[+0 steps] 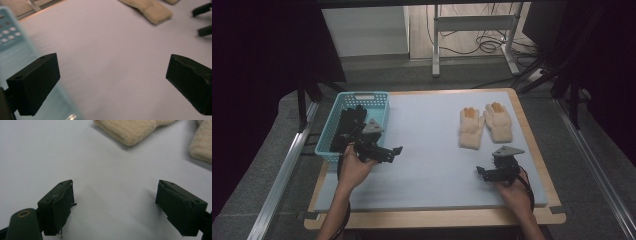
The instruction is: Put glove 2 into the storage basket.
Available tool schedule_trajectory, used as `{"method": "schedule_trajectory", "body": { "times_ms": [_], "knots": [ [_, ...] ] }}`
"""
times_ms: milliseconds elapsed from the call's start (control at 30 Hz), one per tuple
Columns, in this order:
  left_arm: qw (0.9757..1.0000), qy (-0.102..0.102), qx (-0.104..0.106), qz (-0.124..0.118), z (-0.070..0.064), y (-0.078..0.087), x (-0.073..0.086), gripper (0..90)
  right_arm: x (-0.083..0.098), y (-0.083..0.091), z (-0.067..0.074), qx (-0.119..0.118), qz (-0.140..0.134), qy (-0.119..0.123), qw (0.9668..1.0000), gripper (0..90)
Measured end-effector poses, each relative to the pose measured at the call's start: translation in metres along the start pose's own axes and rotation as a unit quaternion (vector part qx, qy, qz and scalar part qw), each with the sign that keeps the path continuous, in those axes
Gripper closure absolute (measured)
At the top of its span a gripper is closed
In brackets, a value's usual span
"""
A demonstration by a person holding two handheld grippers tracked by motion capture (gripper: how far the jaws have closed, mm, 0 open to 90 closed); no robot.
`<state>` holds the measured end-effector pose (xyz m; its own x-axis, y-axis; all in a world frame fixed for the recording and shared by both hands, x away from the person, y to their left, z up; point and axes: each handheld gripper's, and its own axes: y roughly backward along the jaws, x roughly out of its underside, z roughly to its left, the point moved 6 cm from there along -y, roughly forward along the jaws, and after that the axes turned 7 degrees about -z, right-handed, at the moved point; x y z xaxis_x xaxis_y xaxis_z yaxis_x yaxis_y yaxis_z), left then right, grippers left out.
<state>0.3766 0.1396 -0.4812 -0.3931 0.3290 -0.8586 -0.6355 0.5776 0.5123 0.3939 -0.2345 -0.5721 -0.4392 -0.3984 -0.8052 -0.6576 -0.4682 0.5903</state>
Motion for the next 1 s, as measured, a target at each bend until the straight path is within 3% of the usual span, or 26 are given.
{"method": "schedule_trajectory", "body": {
  "times_ms": [133, 267, 367, 533, 700, 800, 900, 1000],
  "knots": [
    [0.9995, -0.019, 0.026, -0.003, -0.030, -0.008, 0.010, 0.1, 0.000, 0.000, 0.000, 0.000, 0.000, 0.000, 1.0000, 14.8],
    [0.9991, -0.023, 0.035, -0.003, -0.051, -0.018, 0.026, 0.1, 0.000, 0.000, 0.000, 0.000, 0.000, 0.000, 1.0000, 14.8],
    [0.9988, -0.030, 0.037, 0.011, -0.062, -0.029, 0.045, 0.1, 0.000, 0.000, 0.000, -0.001, 0.000, 0.000, 1.0000, 14.7],
    [0.9983, -0.028, 0.039, 0.034, -0.070, -0.044, 0.068, 0.1, 0.000, 0.000, 0.000, -0.001, 0.000, -0.001, 1.0000, 14.7],
    [0.9973, -0.036, 0.018, 0.061, -0.068, -0.052, 0.086, 0.1, 0.000, 0.000, 0.000, -0.002, 0.000, -0.002, 1.0000, 14.7],
    [0.9970, -0.026, 0.019, 0.070, -0.066, -0.055, 0.096, 0.1, 0.000, 0.000, 0.000, -0.003, 0.001, -0.002, 1.0000, 14.7],
    [0.9976, -0.002, 0.011, 0.069, -0.062, -0.054, 0.096, 0.9, 0.000, 0.000, 0.000, -0.002, 0.001, -0.002, 1.0000, 14.7],
    [0.9972, 0.003, 0.012, 0.074, -0.061, -0.055, 0.097, 0.8, -0.001, 0.000, 0.000, -0.002, 0.002, -0.007, 1.0000, 15.2]
  ]
}}
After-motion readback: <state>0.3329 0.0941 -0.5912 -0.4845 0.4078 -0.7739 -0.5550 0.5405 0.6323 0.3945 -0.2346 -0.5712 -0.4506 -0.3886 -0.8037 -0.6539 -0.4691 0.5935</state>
